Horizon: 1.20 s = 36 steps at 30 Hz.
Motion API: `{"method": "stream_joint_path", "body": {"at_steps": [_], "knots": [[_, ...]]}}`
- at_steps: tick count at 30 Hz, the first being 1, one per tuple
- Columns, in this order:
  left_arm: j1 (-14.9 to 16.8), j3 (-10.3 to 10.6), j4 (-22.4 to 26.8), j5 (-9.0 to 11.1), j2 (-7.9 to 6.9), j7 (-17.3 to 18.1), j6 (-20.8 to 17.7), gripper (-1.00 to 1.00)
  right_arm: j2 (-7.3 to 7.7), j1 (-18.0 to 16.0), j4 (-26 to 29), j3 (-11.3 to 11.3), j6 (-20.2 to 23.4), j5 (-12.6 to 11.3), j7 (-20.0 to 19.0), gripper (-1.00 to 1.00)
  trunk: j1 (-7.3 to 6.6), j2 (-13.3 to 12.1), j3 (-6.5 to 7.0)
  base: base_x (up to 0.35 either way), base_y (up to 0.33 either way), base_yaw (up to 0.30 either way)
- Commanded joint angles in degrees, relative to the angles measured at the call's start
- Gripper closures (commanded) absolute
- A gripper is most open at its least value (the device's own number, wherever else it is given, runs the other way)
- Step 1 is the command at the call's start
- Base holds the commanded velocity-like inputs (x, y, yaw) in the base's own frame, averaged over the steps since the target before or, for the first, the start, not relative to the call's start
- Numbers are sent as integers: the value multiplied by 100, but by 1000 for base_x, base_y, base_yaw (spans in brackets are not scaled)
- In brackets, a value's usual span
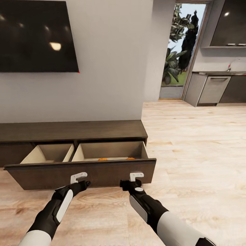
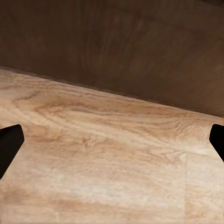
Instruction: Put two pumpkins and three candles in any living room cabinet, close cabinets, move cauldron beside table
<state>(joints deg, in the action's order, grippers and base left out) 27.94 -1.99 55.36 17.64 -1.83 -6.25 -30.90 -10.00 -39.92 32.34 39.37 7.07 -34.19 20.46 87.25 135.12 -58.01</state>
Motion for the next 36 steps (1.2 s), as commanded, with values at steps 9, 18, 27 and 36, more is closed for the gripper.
{"method": "stream_joint_path", "body": {"at_steps": [9,18,27,36], "knots": [[-14,108,86,-395,10,-43,612,-100,0,-7,-268,36,-214,-11,37,-100,197,365,-167,0,0,0],[-33,154,179,-443,109,-142,766,-100,0,-7,-297,36,-417,-10,37,-100,395,726,-329,0,0,0],[-139,695,177,-430,164,-853,1287,-100,0,-7,-343,36,-1133,-25,44,-100,460,821,-519,0,0,0],[-149,734,177,-428,165,-878,1315,-100,0,-7,-351,36,-1180,-21,42,-100,483,833,-719,0,0,0]]}}
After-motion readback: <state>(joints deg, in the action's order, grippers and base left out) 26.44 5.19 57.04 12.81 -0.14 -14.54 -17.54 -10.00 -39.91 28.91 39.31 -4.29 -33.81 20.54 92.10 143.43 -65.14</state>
